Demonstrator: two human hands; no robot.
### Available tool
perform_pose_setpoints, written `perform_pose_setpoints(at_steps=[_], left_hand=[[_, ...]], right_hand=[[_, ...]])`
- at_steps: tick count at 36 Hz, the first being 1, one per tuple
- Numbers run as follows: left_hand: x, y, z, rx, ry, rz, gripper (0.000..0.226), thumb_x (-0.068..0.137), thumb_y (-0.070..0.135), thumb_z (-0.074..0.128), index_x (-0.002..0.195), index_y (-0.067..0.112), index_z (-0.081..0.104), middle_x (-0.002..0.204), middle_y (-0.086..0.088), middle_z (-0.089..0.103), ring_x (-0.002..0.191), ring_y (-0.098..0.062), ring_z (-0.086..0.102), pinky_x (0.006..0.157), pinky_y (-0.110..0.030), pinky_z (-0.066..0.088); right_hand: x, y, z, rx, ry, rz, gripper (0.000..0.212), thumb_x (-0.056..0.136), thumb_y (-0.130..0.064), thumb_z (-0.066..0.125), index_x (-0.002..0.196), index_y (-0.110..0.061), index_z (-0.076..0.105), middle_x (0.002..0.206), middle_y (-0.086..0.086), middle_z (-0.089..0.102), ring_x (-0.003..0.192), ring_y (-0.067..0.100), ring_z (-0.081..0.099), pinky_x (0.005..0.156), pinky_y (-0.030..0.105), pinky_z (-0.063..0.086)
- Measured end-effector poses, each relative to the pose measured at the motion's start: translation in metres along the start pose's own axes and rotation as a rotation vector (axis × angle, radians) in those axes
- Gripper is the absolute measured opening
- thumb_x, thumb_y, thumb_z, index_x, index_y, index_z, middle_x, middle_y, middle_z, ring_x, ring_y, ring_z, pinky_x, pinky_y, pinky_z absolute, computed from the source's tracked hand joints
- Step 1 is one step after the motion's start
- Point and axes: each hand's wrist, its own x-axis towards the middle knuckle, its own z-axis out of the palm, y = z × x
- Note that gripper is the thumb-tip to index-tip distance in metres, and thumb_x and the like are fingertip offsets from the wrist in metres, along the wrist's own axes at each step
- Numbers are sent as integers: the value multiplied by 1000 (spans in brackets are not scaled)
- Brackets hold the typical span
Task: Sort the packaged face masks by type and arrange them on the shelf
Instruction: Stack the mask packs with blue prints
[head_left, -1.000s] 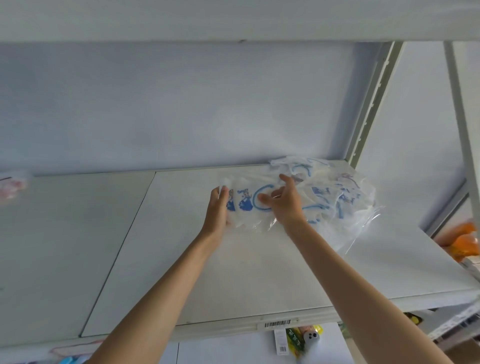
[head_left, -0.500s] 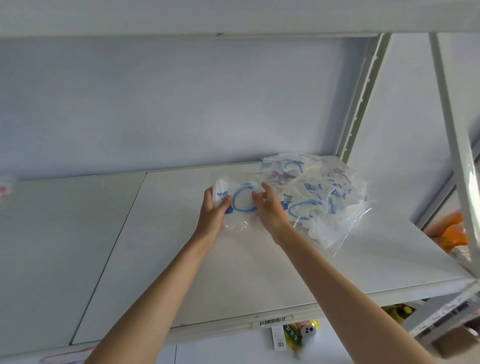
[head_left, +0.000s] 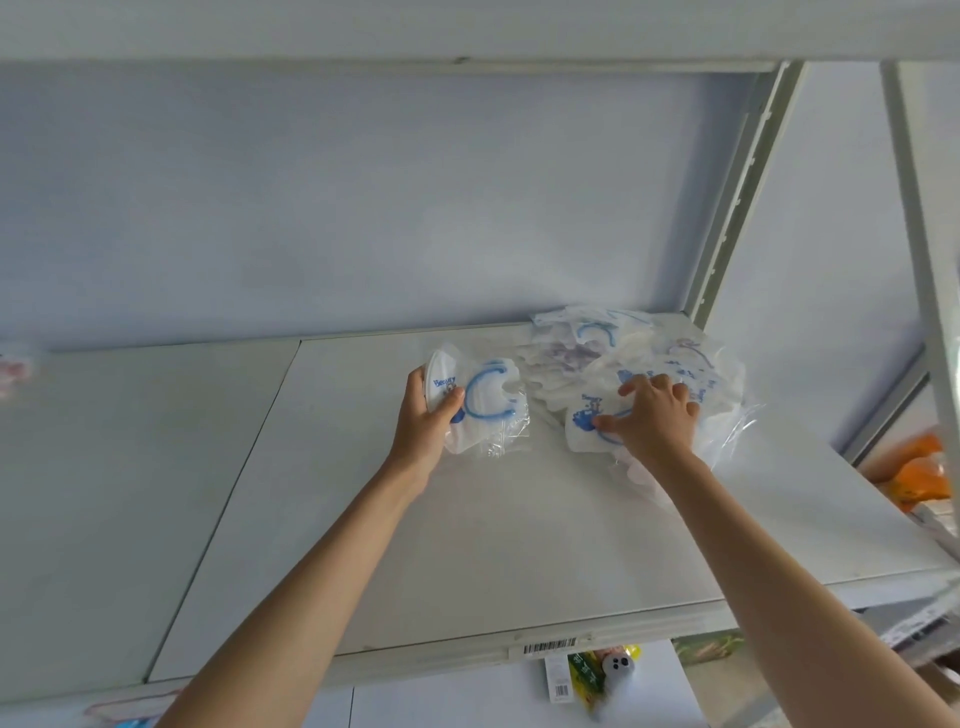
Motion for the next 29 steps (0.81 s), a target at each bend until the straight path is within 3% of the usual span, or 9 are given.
perform_pose_setpoints(at_steps=[5, 8, 10, 11, 13, 15, 19, 22, 29], left_hand=[[1, 0, -3, -7, 1, -2, 21, 95, 10, 57, 114, 14, 47, 92, 4, 57, 77, -7, 57, 67, -13, 49], [2, -1, -4, 0, 11, -6, 21, 95, 10, 58, 114, 14, 47, 93, 4, 57, 79, -9, 57, 65, -11, 49], [2, -2, -4, 6, 18, -10, 21, 96, 10, 57, 113, 14, 47, 92, 4, 57, 77, -8, 56, 62, -9, 48], [2, -2, -3, 9, 20, -11, 21, 96, 10, 57, 113, 14, 47, 92, 4, 57, 76, -8, 56, 61, -8, 47], [3, -4, -2, 11, 22, -12, 21, 95, 9, 57, 113, 13, 47, 91, 3, 56, 74, -7, 56, 60, -8, 47], [3, -4, -1, 7, 17, -18, 21, 96, 9, 57, 114, 12, 47, 89, 2, 56, 72, -8, 55, 57, -7, 45], [3, -4, 5, -13, -3, -34, 23, 95, 7, 56, 116, 12, 46, 88, -4, 55, 68, -9, 54, 57, -8, 45], [4, -2, 10, -5, -17, -60, 27, 94, 7, 57, 117, 15, 45, 94, -3, 57, 75, -12, 57, 59, -9, 46], [8, 1, 11, 162, 71, -61, 44, 88, 23, 60, 127, 14, 43, 106, -1, 56, 95, -24, 57, 83, -35, 49]], right_hand=[[4, 7, 3, 217, 48, -4, 60, 72, -31, 80, 124, -17, 54, 124, 9, 51, 118, 30, 41, 95, 38, 33], [6, 6, 0, 486, 139, -22, 42, 76, -1, 73, 115, -13, 61, 108, 10, 59, 94, 23, 51, 75, 19, 40], [6, 5, -5, 631, 194, -6, 42, 77, 13, 60, 112, -10, 64, 99, 8, 58, 82, 18, 51, 65, 7, 40], [6, 4, -7, 690, 218, 3, 43, 76, 15, 57, 110, -10, 65, 97, 8, 58, 80, 17, 51, 68, 8, 44], [8, 3, -11, 805, 245, 26, 40, 76, 14, 61, 107, -12, 66, 102, 9, 61, 81, 14, 52, 77, 25, 52], [8, 0, -18, 913, 246, 20, 38, 76, 11, 67, 104, -14, 65, 106, 8, 63, 83, 13, 55, 77, 30, 54], [1, -15, -38, 1153, 160, -130, 37, 73, 16, 66, 92, -16, 63, 93, 2, 64, 79, 11, 60, 69, 23, 54], [-4, -28, -51, 1271, 85, -232, 37, 73, 17, 65, 88, -17, 64, 88, 2, 63, 82, 15, 61, 72, 25, 54], [-6, -48, -70, 1511, -97, -304, 44, 73, 28, 53, 89, -12, 64, 84, 4, 58, 76, 17, 57, 69, 21, 52]])
